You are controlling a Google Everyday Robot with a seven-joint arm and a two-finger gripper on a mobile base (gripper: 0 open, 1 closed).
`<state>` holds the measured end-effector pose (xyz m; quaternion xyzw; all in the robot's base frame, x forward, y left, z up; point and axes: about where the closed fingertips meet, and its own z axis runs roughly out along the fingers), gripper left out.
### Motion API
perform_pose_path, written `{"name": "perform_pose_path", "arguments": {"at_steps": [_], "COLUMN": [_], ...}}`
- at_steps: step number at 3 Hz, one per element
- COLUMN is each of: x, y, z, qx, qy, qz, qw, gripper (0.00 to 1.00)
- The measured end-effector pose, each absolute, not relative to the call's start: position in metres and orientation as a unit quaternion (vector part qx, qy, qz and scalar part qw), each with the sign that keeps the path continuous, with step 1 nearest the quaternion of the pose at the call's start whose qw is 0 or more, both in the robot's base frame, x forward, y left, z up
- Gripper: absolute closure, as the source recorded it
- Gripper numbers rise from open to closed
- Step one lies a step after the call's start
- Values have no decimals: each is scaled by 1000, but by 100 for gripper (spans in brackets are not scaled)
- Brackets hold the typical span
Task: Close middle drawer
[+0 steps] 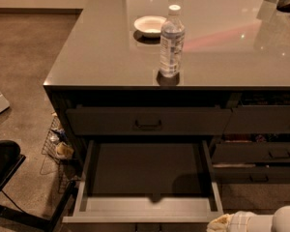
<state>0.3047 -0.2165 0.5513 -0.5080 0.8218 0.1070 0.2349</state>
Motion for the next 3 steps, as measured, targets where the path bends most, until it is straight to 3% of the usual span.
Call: {"name": "perform_pose_path", "arguments": {"at_steps": [3], "x": [320], "y": [-202], "z": [393], "qx": [-451], "qy": [833], "qz": [186], "qw": [260], "gripper": [100]}}
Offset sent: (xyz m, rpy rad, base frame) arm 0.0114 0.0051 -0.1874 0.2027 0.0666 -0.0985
